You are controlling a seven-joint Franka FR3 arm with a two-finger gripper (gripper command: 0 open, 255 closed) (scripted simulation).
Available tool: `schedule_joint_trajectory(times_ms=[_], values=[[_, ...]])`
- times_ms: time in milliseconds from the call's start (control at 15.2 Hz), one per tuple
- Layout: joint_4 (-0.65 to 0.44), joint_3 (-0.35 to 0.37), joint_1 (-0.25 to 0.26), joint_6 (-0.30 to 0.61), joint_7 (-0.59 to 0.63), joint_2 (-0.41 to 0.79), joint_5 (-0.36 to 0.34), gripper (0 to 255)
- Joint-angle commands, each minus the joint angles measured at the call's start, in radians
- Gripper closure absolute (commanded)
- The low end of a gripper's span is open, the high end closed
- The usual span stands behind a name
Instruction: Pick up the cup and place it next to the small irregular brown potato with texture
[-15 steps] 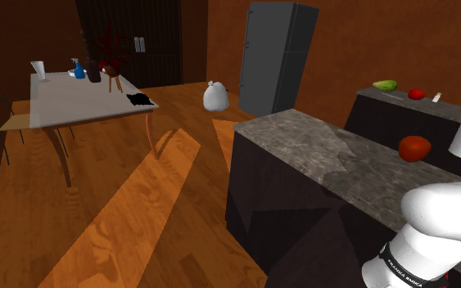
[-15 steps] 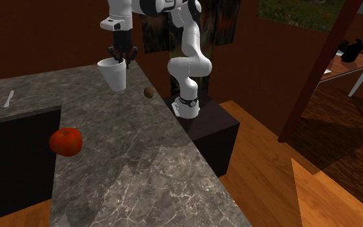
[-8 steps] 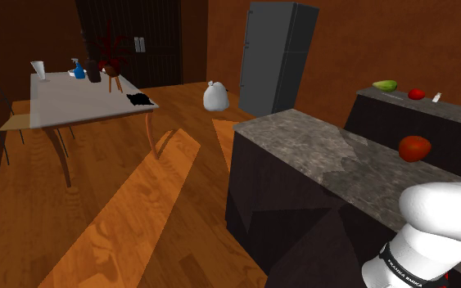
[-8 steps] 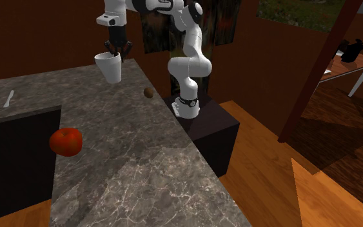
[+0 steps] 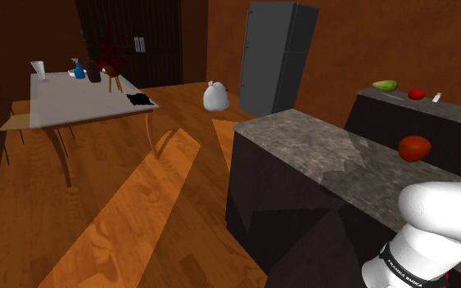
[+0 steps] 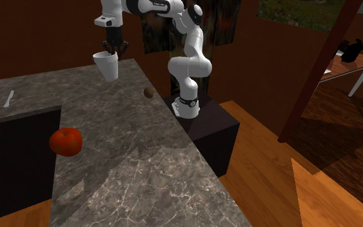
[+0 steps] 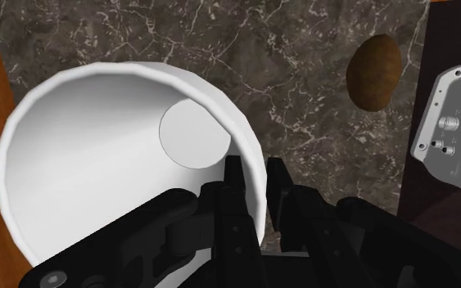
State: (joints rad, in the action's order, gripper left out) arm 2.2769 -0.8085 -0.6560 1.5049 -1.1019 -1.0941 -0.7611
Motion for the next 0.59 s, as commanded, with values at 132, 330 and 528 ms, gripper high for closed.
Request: schedule_joint_trajectory(times_ms=[132, 330, 528], values=[[0.049, -0.028, -0.01, 0.036, 0.007, -0.018, -0.027, 255], [0.086, -0.05, -0.018, 0.063, 0.013, -0.03, -0.047, 255], [0.121, -0.073, -0.026, 0.091, 0.019, -0.04, -0.069, 255]])
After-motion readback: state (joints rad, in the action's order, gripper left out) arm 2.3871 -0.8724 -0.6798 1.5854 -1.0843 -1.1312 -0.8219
